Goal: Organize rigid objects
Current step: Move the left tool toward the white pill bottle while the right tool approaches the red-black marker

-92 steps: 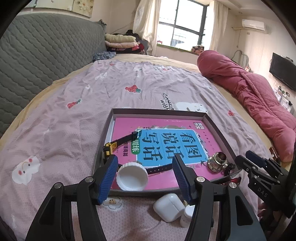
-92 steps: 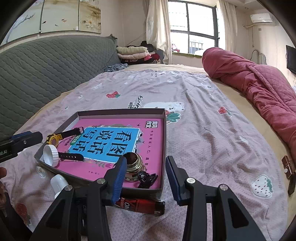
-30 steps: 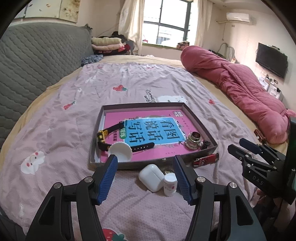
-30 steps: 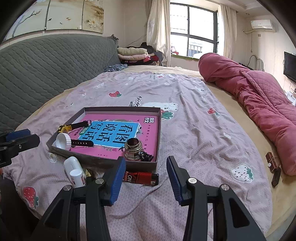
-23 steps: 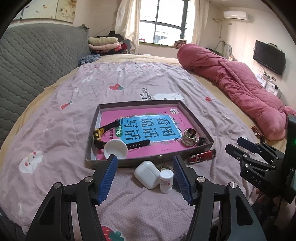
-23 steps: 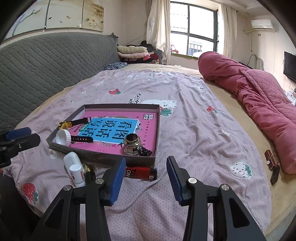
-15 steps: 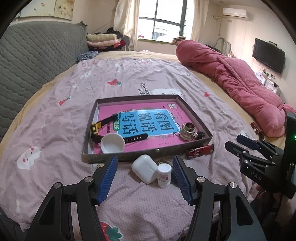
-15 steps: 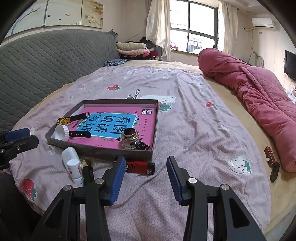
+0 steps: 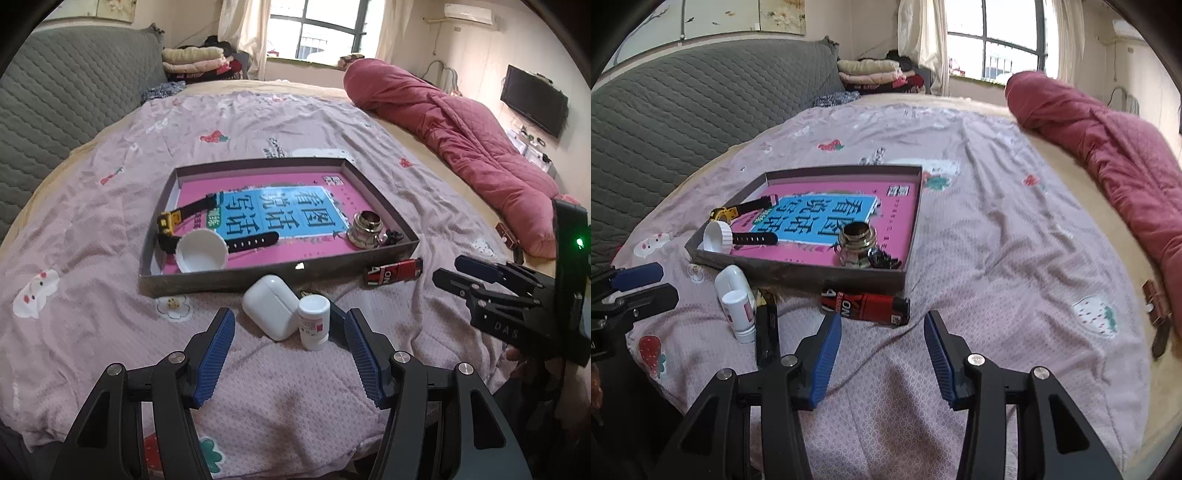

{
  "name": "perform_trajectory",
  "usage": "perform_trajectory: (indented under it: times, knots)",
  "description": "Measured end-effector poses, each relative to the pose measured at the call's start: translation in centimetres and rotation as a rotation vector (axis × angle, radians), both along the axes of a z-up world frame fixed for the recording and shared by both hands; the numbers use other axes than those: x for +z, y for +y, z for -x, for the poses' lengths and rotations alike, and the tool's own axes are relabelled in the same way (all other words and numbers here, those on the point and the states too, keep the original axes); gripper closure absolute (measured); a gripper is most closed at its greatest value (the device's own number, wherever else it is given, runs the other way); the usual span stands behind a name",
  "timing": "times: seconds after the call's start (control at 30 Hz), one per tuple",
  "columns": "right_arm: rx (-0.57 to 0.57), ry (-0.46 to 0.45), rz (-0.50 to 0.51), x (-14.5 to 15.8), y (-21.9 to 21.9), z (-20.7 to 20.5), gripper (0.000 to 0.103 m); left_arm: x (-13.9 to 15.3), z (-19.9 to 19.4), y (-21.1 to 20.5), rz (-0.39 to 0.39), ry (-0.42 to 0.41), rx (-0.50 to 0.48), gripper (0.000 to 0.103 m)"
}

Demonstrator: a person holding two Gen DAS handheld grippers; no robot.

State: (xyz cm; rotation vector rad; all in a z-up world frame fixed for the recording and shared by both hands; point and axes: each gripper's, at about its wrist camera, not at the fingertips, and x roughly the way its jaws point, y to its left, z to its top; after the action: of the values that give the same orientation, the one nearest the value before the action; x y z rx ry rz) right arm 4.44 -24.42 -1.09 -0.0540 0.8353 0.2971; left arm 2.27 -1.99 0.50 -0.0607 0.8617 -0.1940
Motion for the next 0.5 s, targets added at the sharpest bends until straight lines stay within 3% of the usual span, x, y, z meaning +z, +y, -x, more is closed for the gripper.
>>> perform_trajectory:
  times: [0.5]
  knots:
    - [0.058,0.05,0.0,-2.1,0.3,-2.5,0.056,-2.7,-1.1,-0.9,0.006,0.069,-0.015,0.039]
